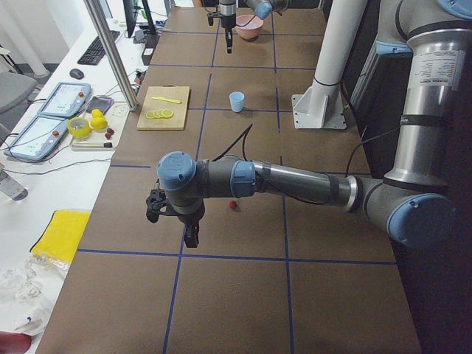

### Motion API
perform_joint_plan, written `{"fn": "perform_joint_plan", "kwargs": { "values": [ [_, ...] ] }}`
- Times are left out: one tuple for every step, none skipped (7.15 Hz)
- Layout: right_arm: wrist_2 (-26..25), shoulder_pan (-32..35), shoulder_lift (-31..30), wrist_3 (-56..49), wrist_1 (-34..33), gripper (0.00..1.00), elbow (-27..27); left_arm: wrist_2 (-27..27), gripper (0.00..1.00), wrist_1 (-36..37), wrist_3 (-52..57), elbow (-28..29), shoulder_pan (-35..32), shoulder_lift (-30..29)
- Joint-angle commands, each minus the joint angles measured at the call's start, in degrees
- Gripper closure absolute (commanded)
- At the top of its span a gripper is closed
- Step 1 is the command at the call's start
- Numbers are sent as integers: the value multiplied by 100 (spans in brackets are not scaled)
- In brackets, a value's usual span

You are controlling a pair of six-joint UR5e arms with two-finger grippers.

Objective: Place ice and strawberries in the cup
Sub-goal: 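Carry the second ice cube over the light-blue cup with the right gripper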

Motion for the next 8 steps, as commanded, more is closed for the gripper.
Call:
{"fn": "perform_joint_plan", "kwargs": {
  "values": [
    [-603,-657,525,863,120,100,-421,0,0,0,20,33,0,-3],
    [-709,-842,702,1039,128,100,-684,0,0,0,20,33,0,-3],
    [-789,-1009,825,1076,363,100,-1018,0,0,-9,20,41,0,-3],
    [-876,-1141,931,1302,740,100,-1352,0,0,0,20,50,8,6],
    [-886,-1203,1097,1400,770,100,-1529,0,0,-9,38,59,8,6],
    [-956,-1291,1134,1410,770,100,-1557,0,0,0,38,59,8,6],
    [-1009,-1353,1134,1445,770,100,-1566,0,0,0,38,59,8,6],
    [-1079,-1406,1134,1454,770,100,-1575,0,0,0,38,59,8,6]
  ]
}}
